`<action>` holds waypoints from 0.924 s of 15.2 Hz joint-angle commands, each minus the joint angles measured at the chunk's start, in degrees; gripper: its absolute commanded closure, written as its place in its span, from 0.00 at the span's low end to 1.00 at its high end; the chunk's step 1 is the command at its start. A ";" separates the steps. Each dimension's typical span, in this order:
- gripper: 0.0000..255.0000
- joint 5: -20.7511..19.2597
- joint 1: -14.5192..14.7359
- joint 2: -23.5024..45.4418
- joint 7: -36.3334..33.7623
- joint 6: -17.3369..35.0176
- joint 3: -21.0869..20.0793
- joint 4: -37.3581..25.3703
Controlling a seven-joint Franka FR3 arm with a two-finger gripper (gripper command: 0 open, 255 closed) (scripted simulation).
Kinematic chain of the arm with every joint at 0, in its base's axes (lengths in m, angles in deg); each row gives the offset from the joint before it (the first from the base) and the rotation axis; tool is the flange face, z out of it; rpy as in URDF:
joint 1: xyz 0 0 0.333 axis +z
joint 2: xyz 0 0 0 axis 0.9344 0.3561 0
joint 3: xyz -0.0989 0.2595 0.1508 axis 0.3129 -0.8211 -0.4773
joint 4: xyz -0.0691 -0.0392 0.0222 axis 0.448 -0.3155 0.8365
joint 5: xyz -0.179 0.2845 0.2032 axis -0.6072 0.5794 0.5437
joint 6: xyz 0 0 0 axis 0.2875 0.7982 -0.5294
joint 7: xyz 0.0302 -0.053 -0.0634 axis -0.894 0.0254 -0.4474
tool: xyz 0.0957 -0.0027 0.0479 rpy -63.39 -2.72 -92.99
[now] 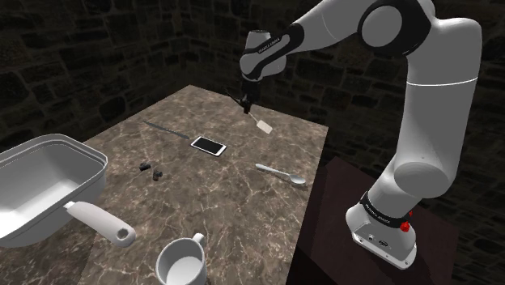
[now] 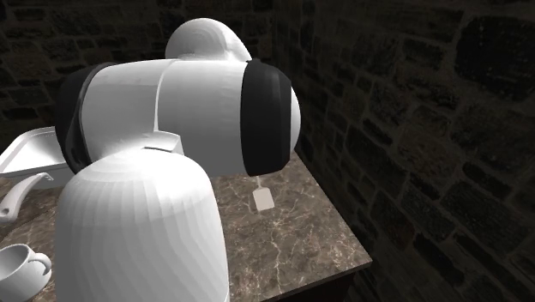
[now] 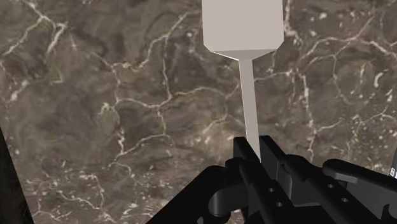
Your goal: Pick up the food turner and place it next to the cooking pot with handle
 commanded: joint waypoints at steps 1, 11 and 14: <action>1.00 -0.15 0.04 -0.81 -0.12 -1.29 0.07 -0.45; 1.00 -0.80 0.20 -4.56 -0.66 -7.71 0.34 -3.15; 1.00 -0.96 0.23 -5.49 -0.81 -9.71 0.40 -4.22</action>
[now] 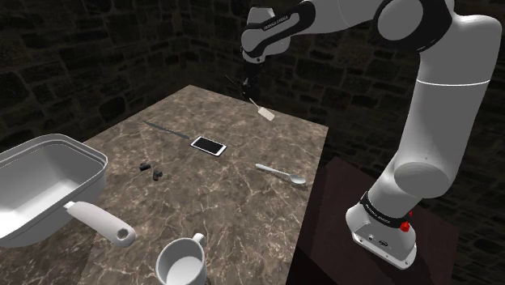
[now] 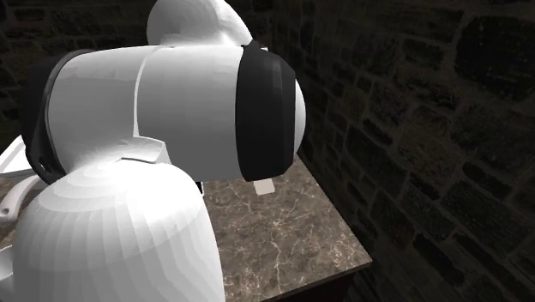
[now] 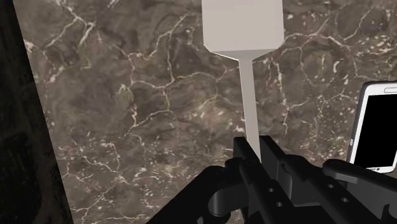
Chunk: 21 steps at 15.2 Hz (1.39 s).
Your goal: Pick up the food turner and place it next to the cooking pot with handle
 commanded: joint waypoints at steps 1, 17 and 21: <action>1.00 -0.12 0.02 -0.72 -0.10 -1.39 0.04 -0.64; 1.00 -1.13 1.69 -4.67 -3.21 -10.63 -0.63 -6.04; 1.00 -1.99 4.88 -6.07 -8.42 -9.97 -2.42 -4.13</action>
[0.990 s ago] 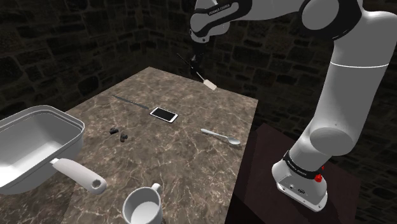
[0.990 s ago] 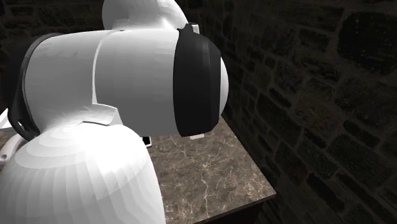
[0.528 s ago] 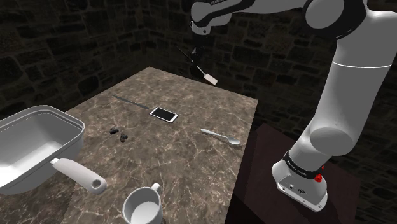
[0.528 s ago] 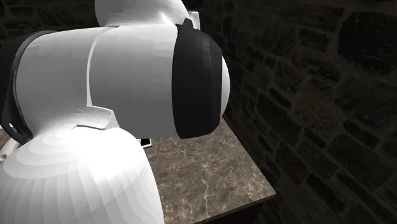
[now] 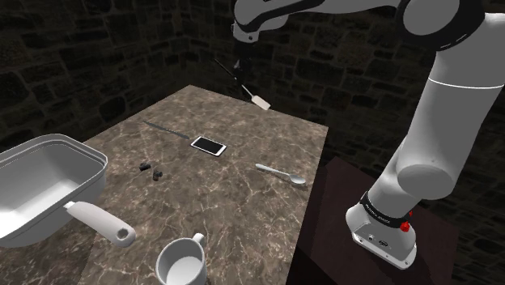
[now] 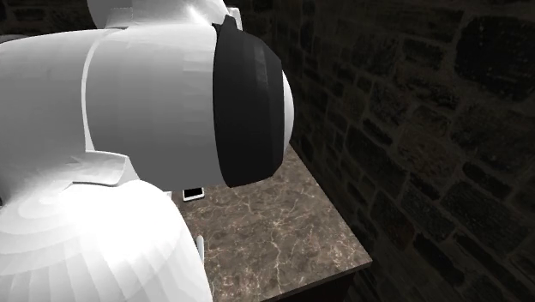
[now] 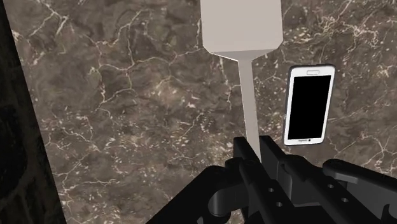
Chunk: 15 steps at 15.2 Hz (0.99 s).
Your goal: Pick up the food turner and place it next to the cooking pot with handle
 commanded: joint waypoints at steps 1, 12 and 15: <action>1.00 -0.43 1.60 -0.52 -2.73 0.22 -0.93 0.66; 1.00 -2.63 10.16 0.50 -17.19 -0.05 -6.14 -0.74; 1.00 -3.31 12.54 1.87 -21.07 -0.60 -7.46 -2.63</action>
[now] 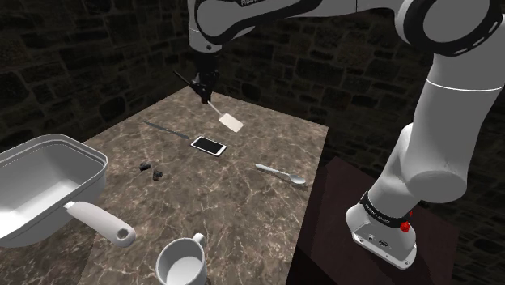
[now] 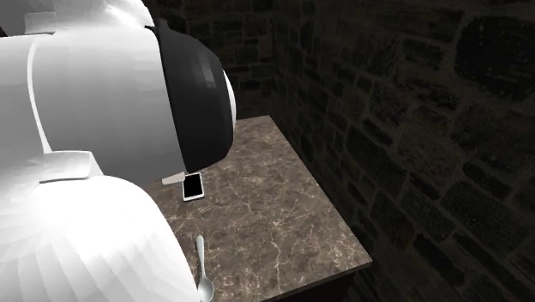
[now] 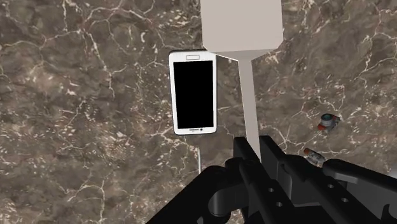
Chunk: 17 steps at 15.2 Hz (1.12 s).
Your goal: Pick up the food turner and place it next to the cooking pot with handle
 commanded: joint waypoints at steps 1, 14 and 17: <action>1.00 -0.52 1.62 1.50 -2.72 -0.18 -0.87 -1.66; 1.00 -3.33 9.85 10.08 -14.58 -2.01 -4.13 -11.76; 1.00 -3.43 9.83 10.48 -14.68 0.11 -4.08 -10.03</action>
